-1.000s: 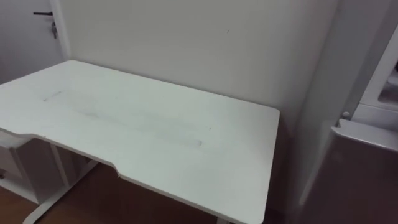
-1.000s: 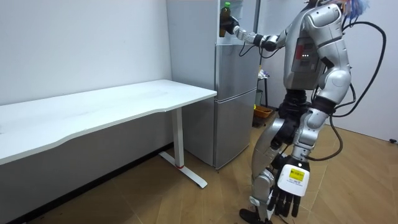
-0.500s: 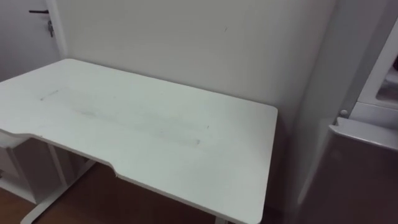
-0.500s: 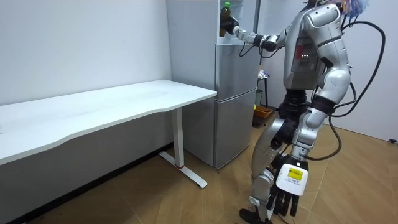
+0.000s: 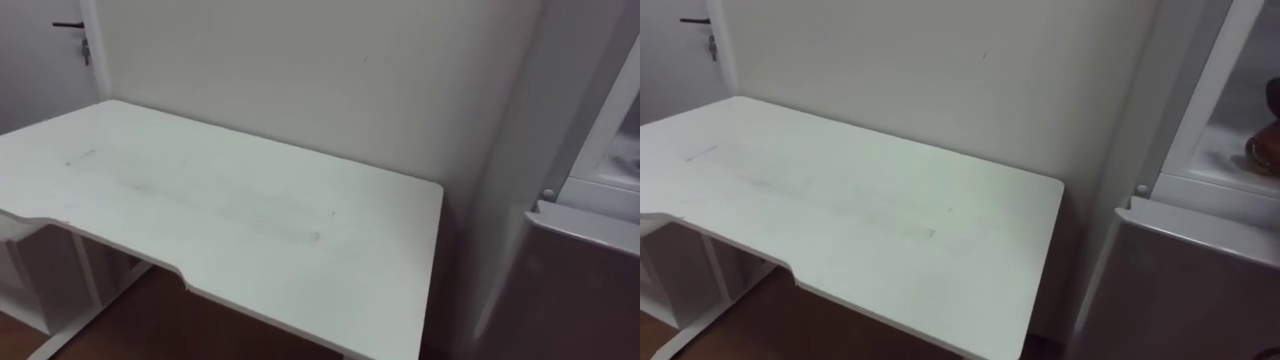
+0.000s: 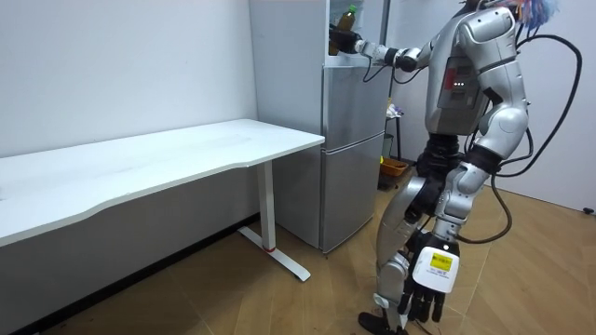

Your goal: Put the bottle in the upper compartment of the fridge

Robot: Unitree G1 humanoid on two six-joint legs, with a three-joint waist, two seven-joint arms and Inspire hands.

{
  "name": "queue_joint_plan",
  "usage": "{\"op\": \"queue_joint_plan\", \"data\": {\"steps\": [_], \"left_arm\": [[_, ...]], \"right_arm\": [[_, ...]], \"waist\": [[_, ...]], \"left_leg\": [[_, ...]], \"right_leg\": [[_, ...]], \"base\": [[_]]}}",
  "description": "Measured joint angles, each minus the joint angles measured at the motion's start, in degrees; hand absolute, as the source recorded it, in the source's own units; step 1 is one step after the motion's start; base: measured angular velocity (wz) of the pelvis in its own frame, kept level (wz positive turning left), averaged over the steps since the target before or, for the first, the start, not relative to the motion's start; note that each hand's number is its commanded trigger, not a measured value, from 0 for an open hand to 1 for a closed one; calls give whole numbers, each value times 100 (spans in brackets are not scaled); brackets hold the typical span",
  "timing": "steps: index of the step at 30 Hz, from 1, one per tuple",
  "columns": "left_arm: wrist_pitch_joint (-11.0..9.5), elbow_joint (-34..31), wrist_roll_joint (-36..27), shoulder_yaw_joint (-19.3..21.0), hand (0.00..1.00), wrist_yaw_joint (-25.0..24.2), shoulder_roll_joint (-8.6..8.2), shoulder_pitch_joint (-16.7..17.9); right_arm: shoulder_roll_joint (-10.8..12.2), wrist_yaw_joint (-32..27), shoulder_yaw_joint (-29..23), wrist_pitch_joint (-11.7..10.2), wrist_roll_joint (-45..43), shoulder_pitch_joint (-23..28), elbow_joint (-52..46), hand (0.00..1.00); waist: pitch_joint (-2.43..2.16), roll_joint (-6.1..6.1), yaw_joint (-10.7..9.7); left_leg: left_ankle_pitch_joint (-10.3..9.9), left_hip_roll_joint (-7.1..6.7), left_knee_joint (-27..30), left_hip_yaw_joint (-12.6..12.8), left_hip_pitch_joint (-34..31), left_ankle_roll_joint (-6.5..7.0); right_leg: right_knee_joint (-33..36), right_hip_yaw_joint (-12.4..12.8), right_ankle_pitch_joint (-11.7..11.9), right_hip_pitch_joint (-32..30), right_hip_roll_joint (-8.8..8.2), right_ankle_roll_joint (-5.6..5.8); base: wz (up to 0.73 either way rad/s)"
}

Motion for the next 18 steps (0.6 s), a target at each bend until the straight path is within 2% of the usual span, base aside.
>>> {"op": "queue_joint_plan", "data": {"steps": [1,3,6,10,12,18], "left_arm": [[14,-9,2,2,0,-1,-1,2],[110,-17,6,38,0,-1,-1,32],[210,-64,7,38,0,-6,-1,108],[226,-69,131,50,0,-29,-1,161],[242,-112,136,67,0,-129,-2,261],[276,-36,119,227,0,-303,-6,398]], "right_arm": [[-1,47,-17,0,78,-1,44,0],[-6,230,-107,155,85,2,107,0],[-7,368,-128,277,82,3,156,0],[-14,598,-217,384,18,29,280,0],[-18,678,-252,448,-250,68,281,0],[-10,765,-211,611,-1281,-56,253,0]], "waist": [[-2,-3,-3],[-12,-16,-12],[-21,-21,-27],[-55,-76,-62],[-70,-100,-58],[-56,-134,-24]], "left_leg": [[0,0,-1,2,2,0],[2,2,-22,19,87,5],[-22,2,-29,20,172,3],[-34,-38,-56,-9,251,-15],[-53,-34,-82,14,312,-29],[-147,31,-73,72,498,-64]], "right_leg": [[1,-1,0,-2,0,-1],[2,25,-6,25,1,-6],[6,29,-33,115,1,-22],[-12,-31,-54,204,4,-57],[-10,-18,-90,250,0,-64],[-19,9,-150,437,18,-74]], "base": [[0],[-2],[0],[6],[0],[-3]]}}
